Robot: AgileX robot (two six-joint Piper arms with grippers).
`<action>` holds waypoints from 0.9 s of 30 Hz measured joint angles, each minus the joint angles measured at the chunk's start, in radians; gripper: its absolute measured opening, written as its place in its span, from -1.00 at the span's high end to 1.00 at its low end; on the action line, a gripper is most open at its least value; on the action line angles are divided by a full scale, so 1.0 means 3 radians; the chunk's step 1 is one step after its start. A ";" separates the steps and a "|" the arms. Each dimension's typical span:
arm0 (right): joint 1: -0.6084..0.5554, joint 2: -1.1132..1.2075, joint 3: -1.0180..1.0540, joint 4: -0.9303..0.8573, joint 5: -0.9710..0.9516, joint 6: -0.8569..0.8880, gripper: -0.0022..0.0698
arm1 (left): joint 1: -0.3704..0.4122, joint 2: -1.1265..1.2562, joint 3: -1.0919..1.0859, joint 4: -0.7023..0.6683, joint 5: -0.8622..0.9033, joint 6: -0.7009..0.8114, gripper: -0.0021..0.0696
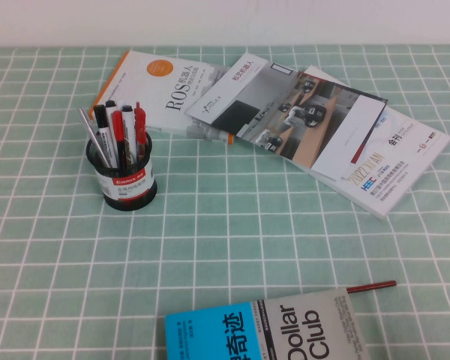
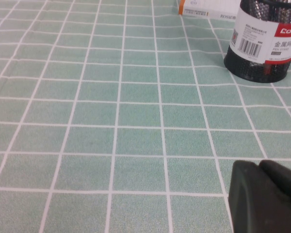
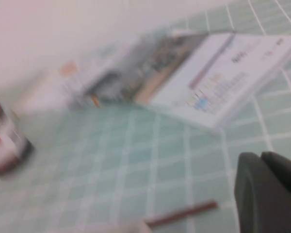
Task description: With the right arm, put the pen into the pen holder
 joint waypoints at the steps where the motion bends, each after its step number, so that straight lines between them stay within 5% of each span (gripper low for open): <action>1: 0.0000 0.0000 0.0000 0.0206 -0.0089 0.0000 1.00 | 0.0000 0.0000 0.0000 0.0000 0.0000 0.0000 0.96; 12: 0.0000 0.0000 0.0000 0.1581 -0.0317 0.0000 1.00 | 0.0000 0.0000 0.0000 0.0000 0.0000 0.0000 0.96; 20: 0.0000 0.0096 -0.0363 0.1593 0.0227 -0.0372 1.00 | 0.0000 0.0000 0.0000 0.0000 0.0000 0.0000 0.96; 27: 0.0000 0.0976 -0.1157 0.1052 0.1070 -0.0495 1.00 | 0.0000 0.0000 0.0000 0.0000 0.0000 0.0000 0.96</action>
